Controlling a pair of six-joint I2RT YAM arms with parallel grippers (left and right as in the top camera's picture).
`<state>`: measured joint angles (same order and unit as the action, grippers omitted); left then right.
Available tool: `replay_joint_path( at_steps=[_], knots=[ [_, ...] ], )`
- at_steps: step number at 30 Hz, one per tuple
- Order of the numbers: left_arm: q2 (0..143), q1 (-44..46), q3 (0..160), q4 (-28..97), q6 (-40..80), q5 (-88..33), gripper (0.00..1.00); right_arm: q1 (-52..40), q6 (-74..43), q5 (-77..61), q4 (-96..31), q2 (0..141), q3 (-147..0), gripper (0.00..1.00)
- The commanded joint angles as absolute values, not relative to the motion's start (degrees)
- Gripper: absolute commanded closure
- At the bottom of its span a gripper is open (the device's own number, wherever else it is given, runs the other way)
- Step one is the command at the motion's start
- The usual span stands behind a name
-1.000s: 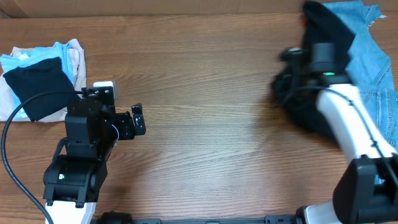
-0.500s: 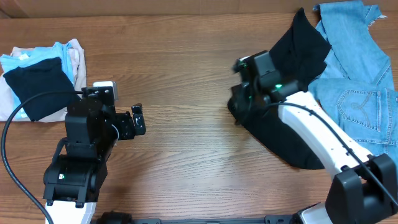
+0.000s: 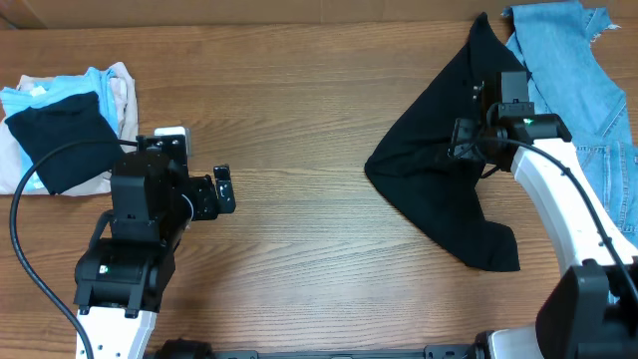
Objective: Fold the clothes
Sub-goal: 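Drag the black t-shirt left off the jeans with the right gripper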
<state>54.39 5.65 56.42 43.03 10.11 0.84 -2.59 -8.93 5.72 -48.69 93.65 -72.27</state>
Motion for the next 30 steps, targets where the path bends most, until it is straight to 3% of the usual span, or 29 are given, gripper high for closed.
replay_joint_path(
  at_steps=[1,6,7,10,11,16,22,24,27,30],
  knots=[
    [54.7,5.61,58.02,42.7,8.8,0.4,0.0,-2.17,-9.56,-0.43,-47.88,96.95,-72.71,0.36],
    [54.7,5.61,58.02,42.61,8.8,0.38,0.0,-2.24,-9.32,-4.82,-46.46,101.65,-72.71,0.39],
    [54.7,5.61,58.02,42.63,8.8,0.38,0.0,-2.24,-9.96,-4.82,-46.28,102.48,-72.71,0.47],
    [54.7,5.61,58.02,42.63,8.8,0.38,0.0,-2.28,-11.0,-5.08,-45.12,103.2,-72.79,0.92],
    [54.7,5.61,58.02,42.63,8.8,0.4,0.0,-2.35,-10.96,-6.13,-44.88,102.69,-73.23,0.96],
    [54.7,5.61,58.02,42.61,8.8,0.4,0.0,-5.34,-8.69,-13.15,-43.55,98.35,-79.05,0.96],
    [54.7,5.61,58.02,42.61,8.8,0.4,0.0,-17.89,-0.78,-22.79,-39.18,97.17,-85.58,0.96],
    [54.7,5.61,58.02,42.61,8.8,0.4,0.0,-22.83,1.76,-24.8,-38.15,98.13,-85.56,0.92],
    [54.7,5.61,58.02,42.61,8.82,0.38,0.0,-28.69,4.78,-20.27,-37.76,99.9,-85.56,0.43],
    [54.7,5.61,58.02,42.61,8.82,0.38,0.0,-31.22,4.54,-8.93,-37.91,100.66,-85.56,0.32]
  ],
)
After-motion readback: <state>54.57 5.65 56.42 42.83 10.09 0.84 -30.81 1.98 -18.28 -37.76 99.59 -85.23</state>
